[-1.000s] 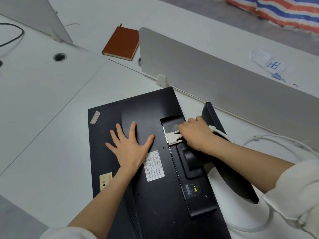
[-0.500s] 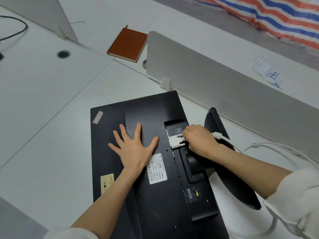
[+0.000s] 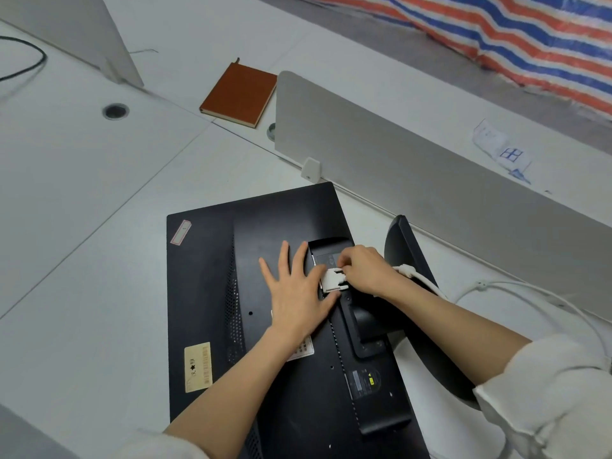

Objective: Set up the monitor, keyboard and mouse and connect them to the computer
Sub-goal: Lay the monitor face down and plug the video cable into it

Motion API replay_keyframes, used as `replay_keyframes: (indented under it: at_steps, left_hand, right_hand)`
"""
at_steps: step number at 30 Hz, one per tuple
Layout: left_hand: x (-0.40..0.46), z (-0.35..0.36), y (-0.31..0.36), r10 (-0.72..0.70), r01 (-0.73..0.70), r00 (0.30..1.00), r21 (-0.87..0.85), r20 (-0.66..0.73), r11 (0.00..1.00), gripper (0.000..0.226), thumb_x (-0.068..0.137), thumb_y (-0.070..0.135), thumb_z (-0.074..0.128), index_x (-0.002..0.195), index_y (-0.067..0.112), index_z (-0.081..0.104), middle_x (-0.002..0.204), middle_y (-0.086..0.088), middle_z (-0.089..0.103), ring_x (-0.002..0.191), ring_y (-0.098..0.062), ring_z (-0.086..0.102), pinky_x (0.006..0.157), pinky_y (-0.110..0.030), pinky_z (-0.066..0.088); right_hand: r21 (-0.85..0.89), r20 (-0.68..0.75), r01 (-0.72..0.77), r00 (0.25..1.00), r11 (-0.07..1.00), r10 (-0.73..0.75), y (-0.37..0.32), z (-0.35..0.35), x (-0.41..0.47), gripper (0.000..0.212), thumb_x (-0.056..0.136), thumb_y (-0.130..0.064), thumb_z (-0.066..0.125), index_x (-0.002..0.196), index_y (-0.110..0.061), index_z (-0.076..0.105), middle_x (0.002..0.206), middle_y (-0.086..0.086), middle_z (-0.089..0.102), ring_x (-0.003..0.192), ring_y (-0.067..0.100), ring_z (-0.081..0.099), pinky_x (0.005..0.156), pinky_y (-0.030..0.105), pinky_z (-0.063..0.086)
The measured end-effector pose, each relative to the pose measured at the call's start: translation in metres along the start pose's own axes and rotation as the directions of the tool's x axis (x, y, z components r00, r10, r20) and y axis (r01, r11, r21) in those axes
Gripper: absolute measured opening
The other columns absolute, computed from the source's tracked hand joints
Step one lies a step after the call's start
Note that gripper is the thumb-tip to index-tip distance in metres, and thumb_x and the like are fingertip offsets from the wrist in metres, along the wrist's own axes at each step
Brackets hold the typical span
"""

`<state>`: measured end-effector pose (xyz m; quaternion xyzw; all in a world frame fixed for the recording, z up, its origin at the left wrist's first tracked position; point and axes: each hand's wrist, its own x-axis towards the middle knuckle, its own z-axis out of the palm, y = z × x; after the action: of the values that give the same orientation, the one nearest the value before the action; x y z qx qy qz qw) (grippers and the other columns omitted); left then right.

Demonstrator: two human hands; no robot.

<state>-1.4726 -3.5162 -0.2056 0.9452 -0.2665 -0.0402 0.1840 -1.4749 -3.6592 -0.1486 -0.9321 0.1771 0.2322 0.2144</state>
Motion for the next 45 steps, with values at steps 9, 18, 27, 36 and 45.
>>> replay_keyframes:
  at_steps: [9,18,27,36,45]
  left_hand:
    - [0.006,-0.004,0.007,-0.036,0.035,0.998,0.023,0.058,0.999,0.039,0.06,0.041,0.083,0.084,0.015,0.066,0.141,-0.013,0.046,0.134,-0.046,0.031,0.094,-0.078,0.016]
    - [0.011,-0.02,0.011,-0.074,0.067,0.978,0.041,0.197,0.997,0.045,0.084,0.051,0.059,0.117,0.02,0.057,0.157,-0.003,0.007,0.144,-0.033,-0.008,0.109,-0.065,0.001]
    - [0.008,-0.016,0.01,-0.045,0.043,0.991,0.014,0.123,0.999,0.038,0.081,0.043,0.066,0.107,0.016,0.064,0.155,-0.009,0.018,0.144,-0.036,0.004,0.106,-0.067,0.004]
    - [0.008,-0.017,0.012,-0.054,0.055,0.987,-0.001,0.151,0.998,0.04,0.084,0.04,0.064,0.112,0.012,0.061,0.156,-0.013,0.013,0.144,-0.036,0.002,0.107,-0.067,0.002]
    - [0.007,-0.015,0.012,-0.06,0.06,0.989,0.003,0.138,0.998,0.039,0.083,0.039,0.064,0.111,0.011,0.061,0.155,-0.014,0.016,0.144,-0.035,0.004,0.106,-0.067,0.001]
  right_hand:
    - [-0.115,0.035,0.084,0.996,0.99,-0.081,0.005,-0.004,-0.001,0.031,0.086,-0.003,0.045,0.111,-0.013,0.062,0.114,0.008,0.063,0.107,0.027,0.056,0.087,0.037,0.047]
    - [-0.253,0.046,0.168,0.986,0.953,-0.162,0.002,-0.011,0.013,0.011,0.09,-0.017,0.052,0.092,-0.019,0.063,0.101,-0.002,0.053,0.099,0.022,0.054,0.069,0.03,0.036]
    - [-0.456,0.087,0.291,0.955,0.841,-0.283,0.003,-0.008,0.014,0.017,0.092,-0.014,0.048,0.107,-0.016,0.057,0.111,0.004,0.051,0.106,0.023,0.048,0.07,0.031,0.029]
    - [-0.421,0.049,0.256,0.964,0.87,-0.26,-0.002,-0.011,0.01,0.02,0.091,-0.012,0.048,0.103,-0.017,0.063,0.109,0.003,0.054,0.104,0.023,0.052,0.068,0.03,0.033]
    - [-0.546,0.138,0.291,0.956,0.785,-0.258,0.001,-0.007,-0.012,0.037,0.087,-0.012,0.05,0.124,-0.014,0.053,0.121,0.007,0.044,0.114,0.025,0.04,0.077,0.031,0.033]
